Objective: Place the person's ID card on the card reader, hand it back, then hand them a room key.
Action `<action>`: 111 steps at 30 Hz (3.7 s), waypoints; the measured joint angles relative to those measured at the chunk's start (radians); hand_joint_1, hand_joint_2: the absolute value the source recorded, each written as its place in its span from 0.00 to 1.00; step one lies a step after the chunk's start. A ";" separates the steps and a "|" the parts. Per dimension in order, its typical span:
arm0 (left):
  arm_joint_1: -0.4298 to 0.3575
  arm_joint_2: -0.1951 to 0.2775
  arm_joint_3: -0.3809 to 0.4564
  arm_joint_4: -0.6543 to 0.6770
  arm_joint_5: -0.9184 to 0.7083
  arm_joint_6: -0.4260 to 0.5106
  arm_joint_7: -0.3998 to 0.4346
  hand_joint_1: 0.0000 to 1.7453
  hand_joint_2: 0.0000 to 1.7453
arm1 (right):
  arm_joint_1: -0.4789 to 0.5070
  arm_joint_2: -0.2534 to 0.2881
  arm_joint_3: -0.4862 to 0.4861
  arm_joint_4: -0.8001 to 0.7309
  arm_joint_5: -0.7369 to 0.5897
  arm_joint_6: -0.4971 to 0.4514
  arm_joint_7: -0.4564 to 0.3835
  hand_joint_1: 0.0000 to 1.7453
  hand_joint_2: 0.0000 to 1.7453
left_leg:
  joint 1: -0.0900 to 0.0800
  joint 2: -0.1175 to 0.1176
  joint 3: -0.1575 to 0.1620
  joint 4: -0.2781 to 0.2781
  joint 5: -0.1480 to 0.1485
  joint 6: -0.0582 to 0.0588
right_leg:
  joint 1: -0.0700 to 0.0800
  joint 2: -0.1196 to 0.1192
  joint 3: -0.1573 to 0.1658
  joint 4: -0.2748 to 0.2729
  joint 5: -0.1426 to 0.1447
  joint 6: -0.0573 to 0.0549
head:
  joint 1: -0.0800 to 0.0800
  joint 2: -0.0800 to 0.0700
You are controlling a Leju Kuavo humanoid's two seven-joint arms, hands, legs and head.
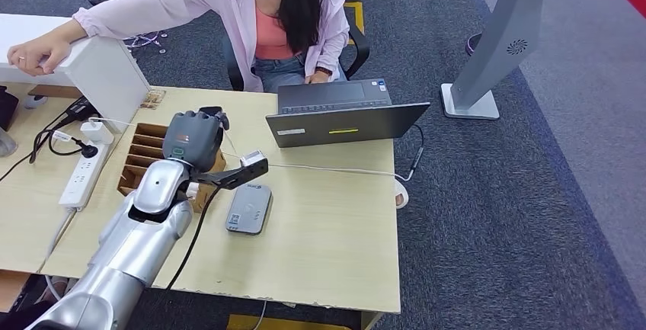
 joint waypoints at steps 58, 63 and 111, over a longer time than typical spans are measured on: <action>0.053 0.050 0.150 -0.223 -0.004 0.030 -0.074 0.00 1.00 | -0.001 0.000 -0.020 0.000 -0.011 -0.005 0.000 0.00 0.00 | 0.000 0.001 -0.002 0.000 0.001 0.000 | 0.000 0.001 -0.002 0.000 0.001 0.000 | 0.000 0.000; 0.237 0.073 0.124 -0.443 0.042 0.041 -0.091 0.00 1.00 | 0.003 0.000 -0.043 0.000 -0.029 -0.019 0.001 0.00 0.00 | 0.000 0.001 -0.003 0.000 0.000 0.000 | 0.000 0.001 -0.004 0.000 0.000 0.000 | 0.000 0.000; 0.537 0.236 0.210 -0.431 0.032 -0.159 0.008 0.00 1.00 | 0.009 0.003 -0.101 0.000 -0.007 -0.018 0.007 0.00 0.00 | 0.000 0.001 -0.006 -0.001 0.002 0.000 | 0.000 0.000 -0.006 0.000 0.002 0.000 | 0.000 0.000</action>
